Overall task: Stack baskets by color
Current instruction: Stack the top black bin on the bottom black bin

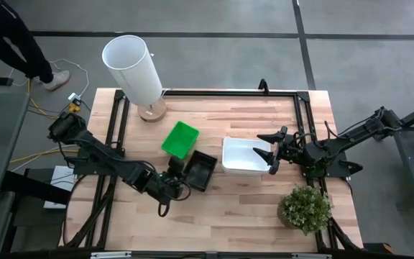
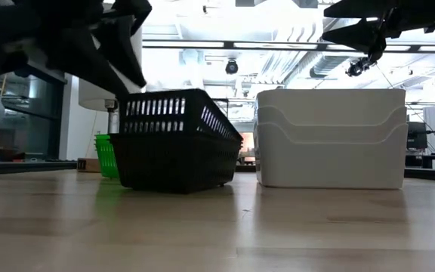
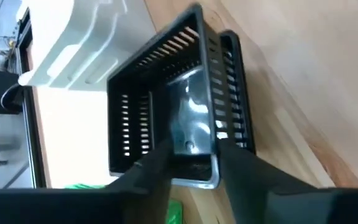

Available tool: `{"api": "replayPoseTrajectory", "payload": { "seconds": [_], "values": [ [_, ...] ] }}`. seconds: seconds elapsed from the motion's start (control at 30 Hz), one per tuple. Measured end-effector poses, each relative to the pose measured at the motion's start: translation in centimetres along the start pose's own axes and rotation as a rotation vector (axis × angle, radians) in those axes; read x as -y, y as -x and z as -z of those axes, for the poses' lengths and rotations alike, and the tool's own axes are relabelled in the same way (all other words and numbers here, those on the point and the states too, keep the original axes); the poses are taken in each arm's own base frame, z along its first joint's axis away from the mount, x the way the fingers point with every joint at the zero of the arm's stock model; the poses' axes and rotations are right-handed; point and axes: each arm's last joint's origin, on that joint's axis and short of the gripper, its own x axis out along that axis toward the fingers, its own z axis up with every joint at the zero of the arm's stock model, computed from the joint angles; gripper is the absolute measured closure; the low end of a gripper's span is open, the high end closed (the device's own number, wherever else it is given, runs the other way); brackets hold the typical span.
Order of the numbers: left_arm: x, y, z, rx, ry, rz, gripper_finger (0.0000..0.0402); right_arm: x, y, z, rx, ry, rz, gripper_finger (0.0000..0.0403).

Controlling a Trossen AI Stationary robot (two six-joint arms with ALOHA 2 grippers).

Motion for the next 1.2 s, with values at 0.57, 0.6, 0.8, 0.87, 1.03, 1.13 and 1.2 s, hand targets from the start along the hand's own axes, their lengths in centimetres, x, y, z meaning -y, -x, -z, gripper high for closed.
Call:
{"api": "replayPoseTrajectory", "payload": {
  "seconds": [0.57, 0.6, 0.8, 0.87, 1.03, 1.13, 1.2],
  "values": [
    [-4.5, 4.3, -1.1, 0.128, 0.254, -0.015, 0.0200, 0.0, 0.0, 0.1, -0.005, 0.005, 0.000, 0.0144],
    [-4.1, 3.8, -0.6, 0.152, 0.275, -0.029, 0.0219, 0.0, 0.0, 0.1, -0.005, 0.005, 0.001, 0.0144],
    [-0.9, 1.4, 2.5, 0.312, 0.523, -0.090, 0.0381, 0.0, 0.0, 0.1, -0.010, 0.010, 0.004, 0.0144],
    [0.2, 0.8, 3.4, 0.362, 0.626, -0.091, 0.0387, 0.0, 0.0, 0.1, -0.011, 0.011, 0.005, 0.0144],
    [2.3, -0.2, 4.7, 0.436, 0.766, -0.131, 0.0399, 0.0, 0.0, 0.1, -0.011, 0.009, 0.006, 0.0144],
    [2.9, -0.3, 4.7, 0.459, 0.799, -0.150, 0.0400, 0.0, 0.0, 0.1, -0.010, 0.006, 0.007, 0.0144],
    [3.4, -0.6, 4.8, 0.448, 0.803, -0.148, 0.0401, 0.0, 0.0, 0.1, -0.008, 0.004, 0.007, 0.0144]
  ]
}}
